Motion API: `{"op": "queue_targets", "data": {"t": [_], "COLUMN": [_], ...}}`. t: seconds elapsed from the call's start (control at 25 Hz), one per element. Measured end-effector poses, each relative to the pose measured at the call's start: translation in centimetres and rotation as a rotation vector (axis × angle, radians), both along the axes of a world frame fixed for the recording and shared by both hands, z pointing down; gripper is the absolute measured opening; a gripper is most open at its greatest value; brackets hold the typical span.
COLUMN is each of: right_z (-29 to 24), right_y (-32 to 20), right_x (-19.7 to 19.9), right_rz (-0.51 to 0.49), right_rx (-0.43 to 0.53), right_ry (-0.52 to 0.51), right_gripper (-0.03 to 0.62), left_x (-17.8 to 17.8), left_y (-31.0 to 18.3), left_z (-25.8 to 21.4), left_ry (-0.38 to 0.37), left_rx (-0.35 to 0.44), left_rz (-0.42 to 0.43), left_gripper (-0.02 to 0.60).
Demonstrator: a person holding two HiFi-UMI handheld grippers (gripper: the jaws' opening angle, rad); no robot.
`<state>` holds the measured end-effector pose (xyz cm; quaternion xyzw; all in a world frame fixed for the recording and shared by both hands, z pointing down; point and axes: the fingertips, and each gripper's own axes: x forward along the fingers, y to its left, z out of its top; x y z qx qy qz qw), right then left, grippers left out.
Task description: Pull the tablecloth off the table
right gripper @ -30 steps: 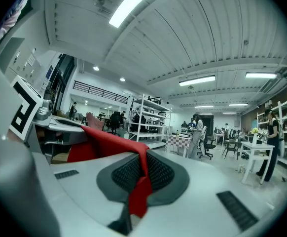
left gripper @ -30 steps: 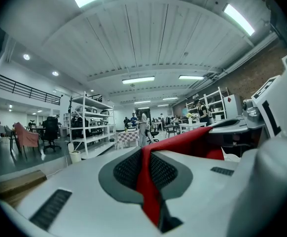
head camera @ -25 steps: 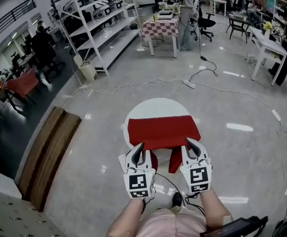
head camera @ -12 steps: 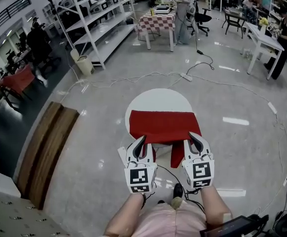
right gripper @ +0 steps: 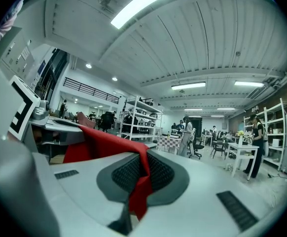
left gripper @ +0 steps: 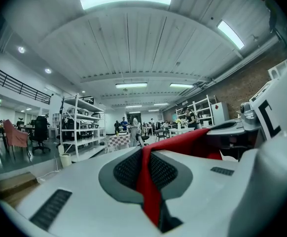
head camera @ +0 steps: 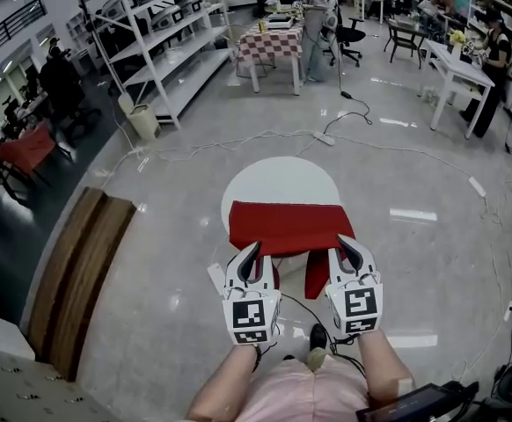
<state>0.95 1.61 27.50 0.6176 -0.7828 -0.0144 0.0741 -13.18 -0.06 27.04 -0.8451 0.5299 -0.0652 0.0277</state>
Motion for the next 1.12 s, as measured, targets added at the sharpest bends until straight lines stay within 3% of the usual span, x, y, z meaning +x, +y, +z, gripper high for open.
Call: {"op": "queue_targets", "data": {"t": [0.76,1.12], "right_z": [0.3,0.2], "right_y": [5.3,7.1], "right_x": [-2.3,-1.9], "right_rz": [0.032,-0.004], "right_rx": [-0.018,-0.004], "right_ry": [-0.003,-0.012], "right_gripper": [0.029,0.029], "left_x": [-2.3,-2.1], "left_y": [4.9,6.9], "left_z": [0.2,-0.1], "left_ry": [0.022,0.009], "left_rx": [-0.009,-0.007], "left_rz": [0.028,-0.007], "left_gripper": [0.041,0.042]}}
